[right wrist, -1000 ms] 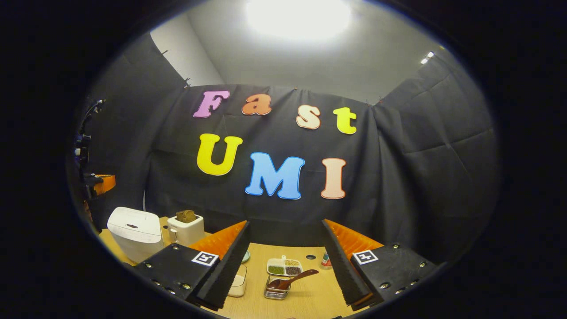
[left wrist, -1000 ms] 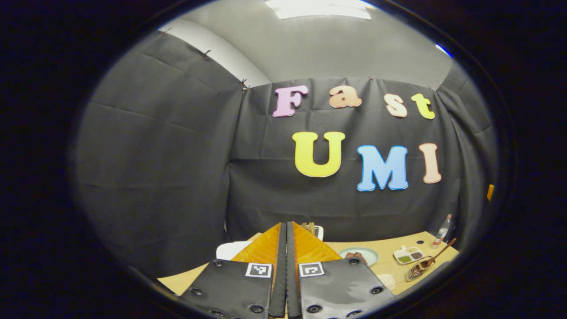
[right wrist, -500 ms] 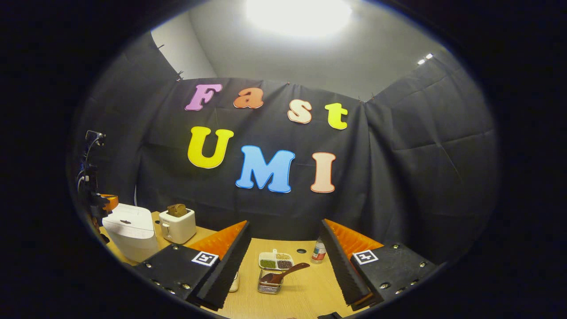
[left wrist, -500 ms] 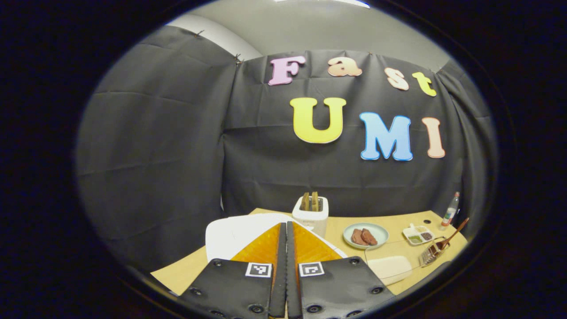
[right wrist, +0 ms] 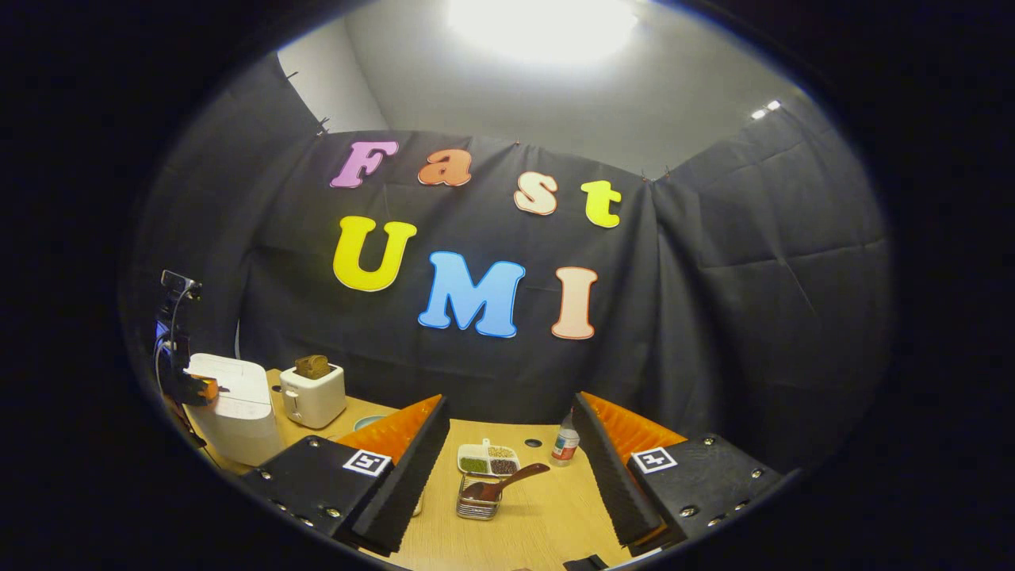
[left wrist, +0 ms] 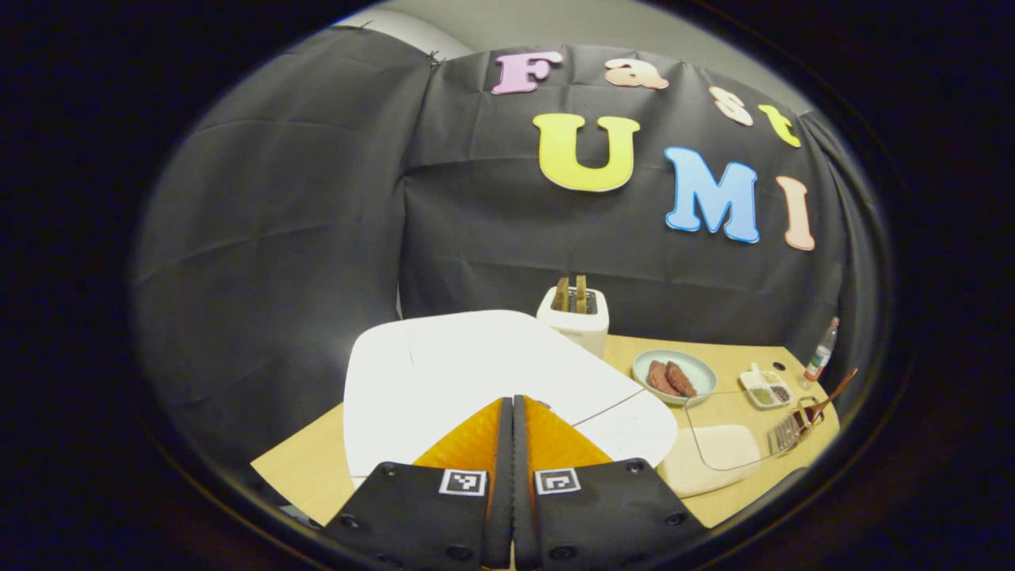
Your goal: Close the left gripper, press the button to open the rice cooker; take a wooden spoon from the chopstick holder with the right hand, scoop a spoonful of rice and pour it into the rice cooker, then put the wooden spoon back into the chopstick holder.
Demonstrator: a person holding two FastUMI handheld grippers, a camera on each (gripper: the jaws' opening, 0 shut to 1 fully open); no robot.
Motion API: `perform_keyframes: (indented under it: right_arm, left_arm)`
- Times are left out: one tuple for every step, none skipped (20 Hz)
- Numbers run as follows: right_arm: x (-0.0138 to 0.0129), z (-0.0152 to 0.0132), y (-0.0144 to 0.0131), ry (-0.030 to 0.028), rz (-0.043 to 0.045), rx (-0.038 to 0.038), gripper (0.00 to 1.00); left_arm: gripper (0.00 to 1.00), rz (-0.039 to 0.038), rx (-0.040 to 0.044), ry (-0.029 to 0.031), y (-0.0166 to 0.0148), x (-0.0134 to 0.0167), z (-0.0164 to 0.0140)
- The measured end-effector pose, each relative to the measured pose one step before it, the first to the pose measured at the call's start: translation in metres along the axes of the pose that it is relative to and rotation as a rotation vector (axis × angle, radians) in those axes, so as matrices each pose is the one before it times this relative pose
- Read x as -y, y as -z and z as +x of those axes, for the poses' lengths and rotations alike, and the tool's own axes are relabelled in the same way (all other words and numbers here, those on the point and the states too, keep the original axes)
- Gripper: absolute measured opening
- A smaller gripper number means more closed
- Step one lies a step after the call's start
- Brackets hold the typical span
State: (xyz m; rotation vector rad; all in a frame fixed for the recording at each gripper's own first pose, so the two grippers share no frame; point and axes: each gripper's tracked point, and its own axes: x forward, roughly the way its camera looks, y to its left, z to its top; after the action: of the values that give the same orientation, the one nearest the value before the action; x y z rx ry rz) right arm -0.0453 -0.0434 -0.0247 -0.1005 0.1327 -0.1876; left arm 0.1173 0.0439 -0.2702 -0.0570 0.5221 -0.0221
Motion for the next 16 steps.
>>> perform_keyframes:
  right_arm:
    - [0.0002, 0.00075, 0.00066, -0.00001, 0.00145, -0.00258, 0.95]
    - [-0.00075, 0.00083, 0.00085, -0.0007, 0.0031, -0.00327, 0.95]
    - [-0.00029, 0.00109, 0.00119, -0.0013, 0.00391, -0.00362, 0.95]
    - [0.00015, 0.00063, 0.00176, -0.00192, 0.00422, -0.00282, 0.95]
    - [-0.00085, 0.00052, 0.00057, -0.00359, 0.00461, -0.00166, 0.95]
    - [-0.00152, 0.00053, 0.00104, -0.00417, 0.00548, -0.0009, 0.95]
    - [-0.00119, 0.00154, 0.00074, -0.00677, 0.0068, 0.00006, 0.95]
    - [-0.00147, 0.00011, 0.00077, -0.0083, 0.00673, 0.00104, 0.95]
    - [-0.00129, 0.00169, 0.00047, -0.0089, 0.00448, 0.00102, 0.95]
    - [-0.00014, 0.00171, 0.0, -0.00721, 0.00191, 0.0024, 0.95]
    - [0.00022, 0.00151, -0.00078, -0.00768, 0.00059, 0.00294, 0.95]
    - [0.00075, 0.00241, -0.00008, -0.00754, 0.00034, 0.00338, 0.95]
    - [0.00184, 0.00265, -0.00026, -0.00443, 0.0018, 0.00241, 0.95]
    - [0.00199, 0.00251, 0.00092, -0.00461, 0.00537, 0.00026, 0.95]
    - [0.00085, 0.00332, 0.00113, -0.00573, 0.00787, -0.00116, 0.95]
    - [0.00132, 0.00374, 0.00147, -0.00448, 0.00652, -0.0013, 0.95]
  left_arm:
    - [0.08, 0.01031, -0.01113, -0.0004, 0.00194, 0.0004, -0.00123]
    - [0.08, 0.01103, 0.00563, -0.0014, 0.00093, -0.00043, -0.00034]
    - [0.09, -0.00068, 0.0086, -0.00026, 0.00064, 0.00057, 0.00194]
    - [0.09, -0.01489, -0.01512, 0.00304, 0.00348, 0.0001, 0.00123]
    - [0.09, -0.02125, 0.01446, 0.01107, -0.00327, 0.0001, -0.00012]
    - [0.09, -0.01891, -0.02017, 0.01218, 0.0039, 0.00069, 0.00099]
    - [0.09, -0.01113, -0.00332, 0.01133, -0.00145, -0.00146, -0.00038]
    - [0.09, -0.00825, -0.00405, 0.00302, 0.00018, -0.00025, 0.0009]
    - [0.08, 0.00715, 0.01121, 0.00032, -0.00323, -0.00026, -0.00044]
    - [0.08, 0.00992, 0.00691, -0.00619, -0.00227, -0.00049, -0.00124]
    - [0.08, 0.00727, 0.00137, -0.0118, -0.00134, -0.00029, -0.00098]
    - [0.08, 0.00453, 0.01044, -0.01337, -0.00594, 0.00023, -0.00191]
    - [0.08, 0.00255, 0.027, -0.01216, -0.01121, 0.00043, -0.00454]
    - [0.08, 0.00802, 0.03571, -0.01239, -0.01457, -0.00042, -0.00353]
    - [0.06, 0.0145, 0.0346, -0.01066, -0.01486, -0.00076, -0.0031]
    - [0.11, 0.01418, 0.03056, -0.01059, -0.01453, -0.00128, -0.00307]
